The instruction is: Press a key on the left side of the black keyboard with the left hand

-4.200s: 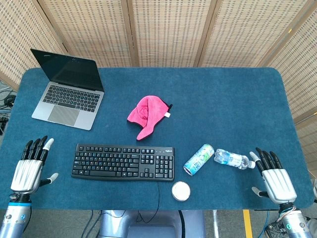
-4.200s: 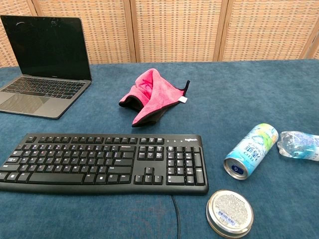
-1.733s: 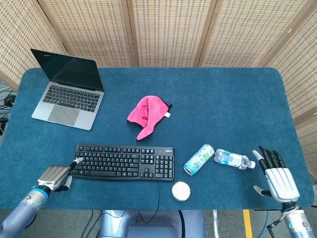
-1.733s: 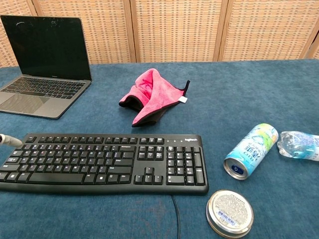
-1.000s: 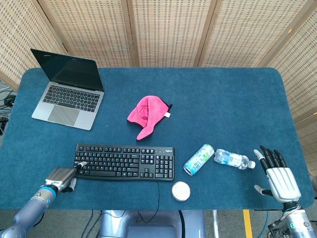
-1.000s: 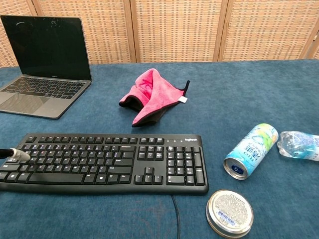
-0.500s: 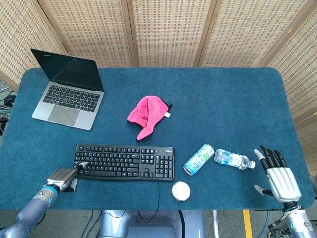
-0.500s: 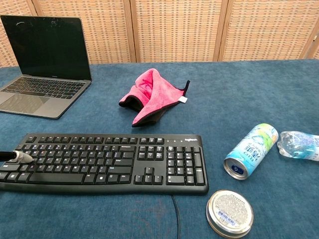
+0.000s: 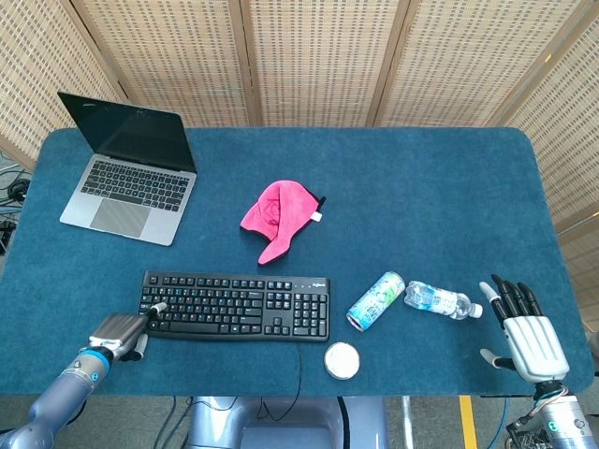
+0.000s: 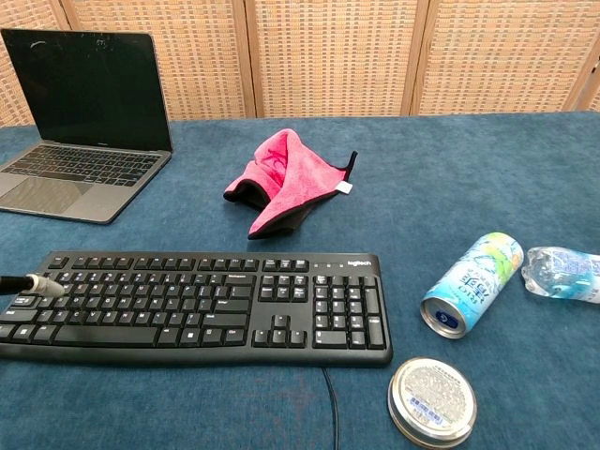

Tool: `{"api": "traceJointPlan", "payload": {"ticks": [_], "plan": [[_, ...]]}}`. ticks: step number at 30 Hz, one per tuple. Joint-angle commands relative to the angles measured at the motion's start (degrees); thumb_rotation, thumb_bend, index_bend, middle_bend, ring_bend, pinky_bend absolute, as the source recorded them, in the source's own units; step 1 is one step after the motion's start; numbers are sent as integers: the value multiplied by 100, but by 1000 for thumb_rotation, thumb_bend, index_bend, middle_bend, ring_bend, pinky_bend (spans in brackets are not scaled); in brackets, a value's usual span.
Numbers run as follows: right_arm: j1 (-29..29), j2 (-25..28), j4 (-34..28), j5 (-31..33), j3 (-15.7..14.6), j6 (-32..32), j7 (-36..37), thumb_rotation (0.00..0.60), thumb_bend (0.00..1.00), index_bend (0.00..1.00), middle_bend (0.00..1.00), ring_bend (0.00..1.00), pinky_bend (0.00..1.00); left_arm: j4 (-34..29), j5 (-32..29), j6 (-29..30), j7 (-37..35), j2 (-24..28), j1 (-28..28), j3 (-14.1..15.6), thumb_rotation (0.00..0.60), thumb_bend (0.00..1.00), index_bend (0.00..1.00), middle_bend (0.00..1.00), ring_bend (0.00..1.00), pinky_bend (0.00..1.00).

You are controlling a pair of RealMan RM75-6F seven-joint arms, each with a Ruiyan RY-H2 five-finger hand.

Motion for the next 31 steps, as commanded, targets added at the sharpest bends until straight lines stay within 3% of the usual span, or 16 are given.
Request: {"api": "traceJointPlan", "payload": {"ticks": [1, 3, 6, 8, 11, 15, 20, 26, 31], "plan": [[0, -1, 3, 9, -1, -8, -4, 600, 25, 0, 0, 0, 0, -226, 388, 227, -271, 192, 134, -117, 600, 726, 0, 724, 658, 400], [1, -3, 2, 10, -1, -12, -6, 600, 26, 0, 0, 0, 0, -334, 659, 387, -437, 290, 239, -178, 600, 673, 0, 655, 606, 399], [3, -6, 1, 2, -2, -10, -14, 600, 25, 0, 0, 0, 0, -492, 1556, 1092, -829, 397, 664, -273, 600, 573, 0, 370, 405, 351], [3, -8, 2, 6, -3, -14, -22, 600, 24, 0, 0, 0, 0, -384, 2229, 1580, -1056, 304, 997, -244, 600, 504, 0, 157, 251, 254], [4, -14, 6, 3, -4, -15, -38, 600, 25, 0, 0, 0, 0, 12, 3106, 2332, -1349, -6, 1470, -204, 600, 411, 0, 18, 76, 147], [8, -33, 11, 5, -3, -22, -85, 600, 26, 0, 0, 0, 0, 973, 4047, 3371, -1576, -633, 2069, -204, 600, 314, 0, 0, 0, 46], [12, -59, 10, 15, 3, -25, -153, 600, 28, 0, 0, 0, 0, 1873, 4436, 3992, -1460, -1184, 2497, -270, 600, 232, 0, 0, 0, 0], [15, -74, 15, 46, 19, -30, -185, 600, 25, 0, 0, 0, 0, 2416, 4573, 4088, -1719, -1421, 2729, -337, 600, 149, 0, 0, 0, 0], [15, -74, 28, 51, 15, -38, -180, 600, 24, 0, 0, 0, 0, 2473, 4571, 4032, -1803, -1367, 2830, -429, 600, 136, 0, 0, 0, 0]]}}
